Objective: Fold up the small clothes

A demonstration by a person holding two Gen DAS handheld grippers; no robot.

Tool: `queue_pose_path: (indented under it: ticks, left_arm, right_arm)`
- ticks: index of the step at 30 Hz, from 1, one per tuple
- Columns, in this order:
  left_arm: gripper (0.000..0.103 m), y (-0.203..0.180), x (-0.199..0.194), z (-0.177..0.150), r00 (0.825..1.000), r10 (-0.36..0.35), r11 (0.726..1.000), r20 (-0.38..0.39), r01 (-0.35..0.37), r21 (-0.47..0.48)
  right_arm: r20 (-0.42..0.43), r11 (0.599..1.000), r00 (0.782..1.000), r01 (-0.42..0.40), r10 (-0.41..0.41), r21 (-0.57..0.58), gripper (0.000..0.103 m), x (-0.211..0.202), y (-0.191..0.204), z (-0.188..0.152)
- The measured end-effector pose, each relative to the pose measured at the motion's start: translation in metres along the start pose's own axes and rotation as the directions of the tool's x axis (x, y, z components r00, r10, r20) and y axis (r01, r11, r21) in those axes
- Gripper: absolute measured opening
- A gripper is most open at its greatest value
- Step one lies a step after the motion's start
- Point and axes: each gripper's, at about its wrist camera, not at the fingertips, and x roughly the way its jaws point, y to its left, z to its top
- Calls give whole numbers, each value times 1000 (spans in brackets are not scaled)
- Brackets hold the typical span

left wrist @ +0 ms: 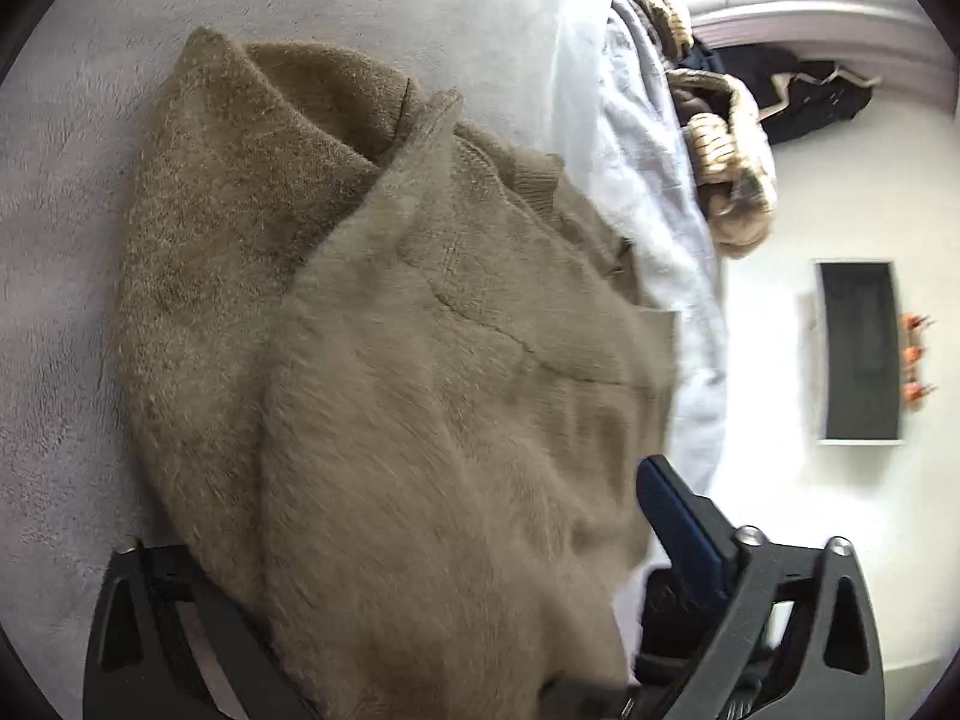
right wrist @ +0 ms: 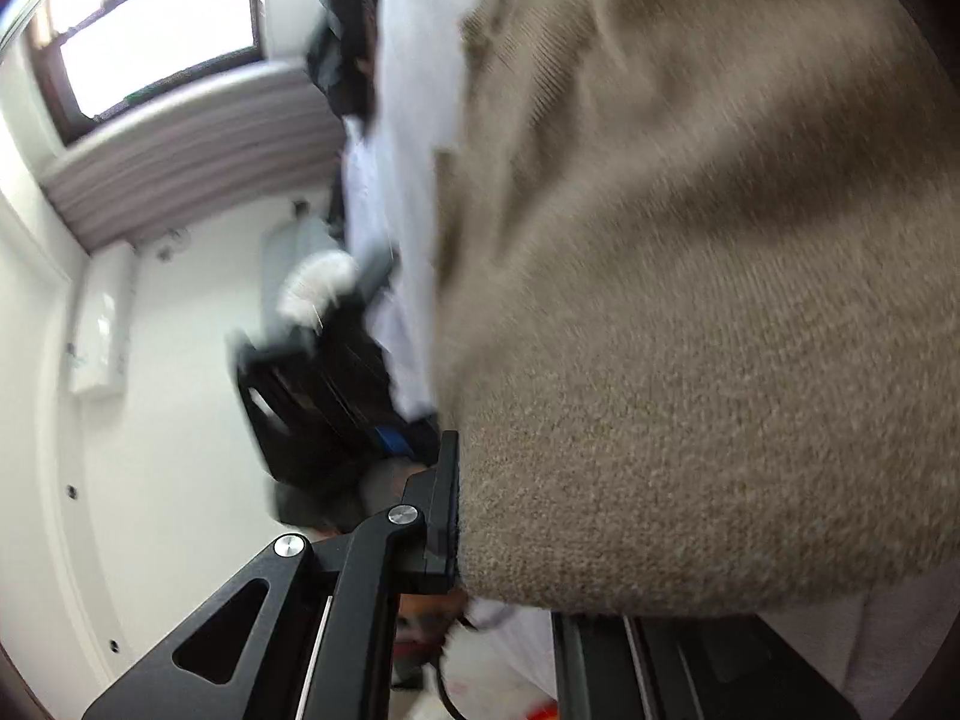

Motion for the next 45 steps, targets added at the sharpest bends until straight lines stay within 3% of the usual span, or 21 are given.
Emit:
queue_pose_path:
  ticks: [4, 6, 7, 9, 10, 12, 13, 14, 16, 18, 21, 24, 30, 33, 35, 38, 41, 45]
  left_arm:
    - [59, 6, 12, -5, 992, 123, 992, -16, -124, -6]
    - [45, 8, 13, -6, 986, 168, 986, -14, -168, 7]
    - [43, 8, 12, -8, 982, 186, 982, -9, -186, 17]
    - [37, 7, 9, -10, 977, 213, 976, 4, -213, 32]
    - [35, 5, 7, -11, 973, 230, 972, 18, -230, 44]
    - [33, -3, 7, -11, 964, 262, 962, 42, -265, 64]
    - [32, -6, 5, -12, 960, 274, 958, 51, -277, 72]
    - [31, -10, 5, -13, 955, 290, 953, 62, -294, 78]
    - [31, -18, 2, -14, 945, 316, 943, 89, -323, 80]
    - [31, -25, -3, -16, 938, 325, 939, 119, -335, 79]
    - [30, -35, -7, -17, 930, 334, 933, 155, -349, 84]
    - [28, -50, -12, -21, 922, 337, 929, 189, -359, 95]
    - [28, -104, -11, -27, 904, 342, 901, 258, -393, 182]
    - [28, -140, -6, -31, 903, 329, 886, 277, -397, 241]
    - [28, -165, 0, -34, 911, 309, 875, 273, -385, 293]
    - [28, -198, 14, -42, 928, 271, 862, 255, -352, 365]
    - [28, -231, 42, -52, 933, 267, 830, 242, -350, 434]
    - [29, -270, 102, -68, 939, 298, 784, 170, -343, 518]
  right_arm:
    - [-107, 973, 969, 216, -224, -82, 18, -2, -3, -10]
    - [-120, 957, 953, 266, -280, -119, 37, -14, -2, -13]
    - [-111, 949, 948, 282, -299, -143, 59, -25, 2, -12]
    - [-63, 934, 946, 302, -318, -190, 63, -45, 10, -9]
    - [-28, 924, 943, 318, -331, -214, 62, -54, 16, -5]
    - [80, 886, 925, 378, -370, -269, 41, -74, 32, 8]
    - [124, 864, 910, 414, -395, -287, 18, -81, 38, 15]
    - [170, 836, 888, 459, -426, -301, 9, -85, 45, 24]
    - [245, 781, 850, 525, -466, -338, 8, -87, 56, 42]
    - [274, 736, 828, 561, -490, -379, 8, -82, 57, 52]
    - [252, 668, 788, 612, -562, -423, 8, -58, 46, 66]
    - [204, 642, 764, 631, -612, -435, 8, -38, 17, 75]
    - [161, 685, 803, 579, -574, -442, 6, -53, 11, 78]
    - [114, 782, 864, 494, -490, -381, 6, -84, 6, 84]
    - [127, 833, 898, 439, -422, -336, 6, -110, 5, 84]
    - [150, 887, 932, 361, -330, -290, 6, -153, -2, 87]
    - [167, 919, 949, 303, -267, -252, 6, -191, -16, 95]
    - [187, 955, 960, 241, -208, -172, 9, -211, -37, 109]
